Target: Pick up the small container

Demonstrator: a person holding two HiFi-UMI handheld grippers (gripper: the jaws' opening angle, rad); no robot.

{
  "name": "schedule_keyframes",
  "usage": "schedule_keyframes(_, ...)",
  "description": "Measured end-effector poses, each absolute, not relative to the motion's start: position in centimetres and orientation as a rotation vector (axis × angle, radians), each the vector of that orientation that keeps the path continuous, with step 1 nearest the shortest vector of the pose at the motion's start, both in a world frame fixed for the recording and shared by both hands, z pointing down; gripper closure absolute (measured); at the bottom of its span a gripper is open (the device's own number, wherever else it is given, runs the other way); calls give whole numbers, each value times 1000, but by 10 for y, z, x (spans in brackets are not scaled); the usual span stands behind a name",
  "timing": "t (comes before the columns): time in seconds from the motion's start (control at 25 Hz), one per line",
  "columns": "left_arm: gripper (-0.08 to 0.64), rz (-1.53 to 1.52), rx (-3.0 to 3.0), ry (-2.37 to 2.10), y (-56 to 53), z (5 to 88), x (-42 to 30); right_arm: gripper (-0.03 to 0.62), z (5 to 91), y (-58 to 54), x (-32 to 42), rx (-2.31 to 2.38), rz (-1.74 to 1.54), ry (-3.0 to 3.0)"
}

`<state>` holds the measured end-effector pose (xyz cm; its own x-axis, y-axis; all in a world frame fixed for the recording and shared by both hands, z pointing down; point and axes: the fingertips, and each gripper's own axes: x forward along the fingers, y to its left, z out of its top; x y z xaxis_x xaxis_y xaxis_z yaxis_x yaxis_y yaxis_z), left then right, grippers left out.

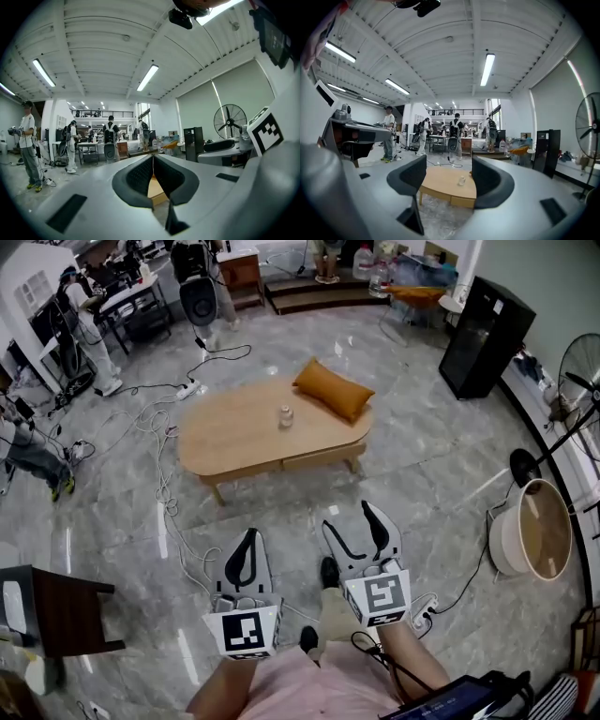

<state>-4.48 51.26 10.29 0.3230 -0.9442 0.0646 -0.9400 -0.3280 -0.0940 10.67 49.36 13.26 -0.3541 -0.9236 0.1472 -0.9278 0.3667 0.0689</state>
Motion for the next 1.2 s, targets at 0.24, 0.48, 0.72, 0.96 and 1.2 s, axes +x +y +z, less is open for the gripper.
schedule_keyframes(0.24, 546, -238, -2511, 1819, 429, 117, -22, 290, 153, 411, 132, 1669, 84, -2458)
schedule_keyframes(0.48, 546, -295, -2490, 1852, 341, 113, 17, 291, 155, 317, 166, 1624, 125, -2489)
schedule_keyframes(0.72, 545, -306, -2415, 1886, 286, 90, 27, 295, 137, 250, 174, 1579, 105, -2547)
schedule_keyframes(0.96, 546, -310, -2338, 1966, 251, 86, 4, 295, 130, 201, 164, 1552, 61, -2585)
schedule_keyframes(1.2, 546, -281, -2357, 2000, 199, 101, -18, 293, 140, 150, 143, 1524, 55, -2567)
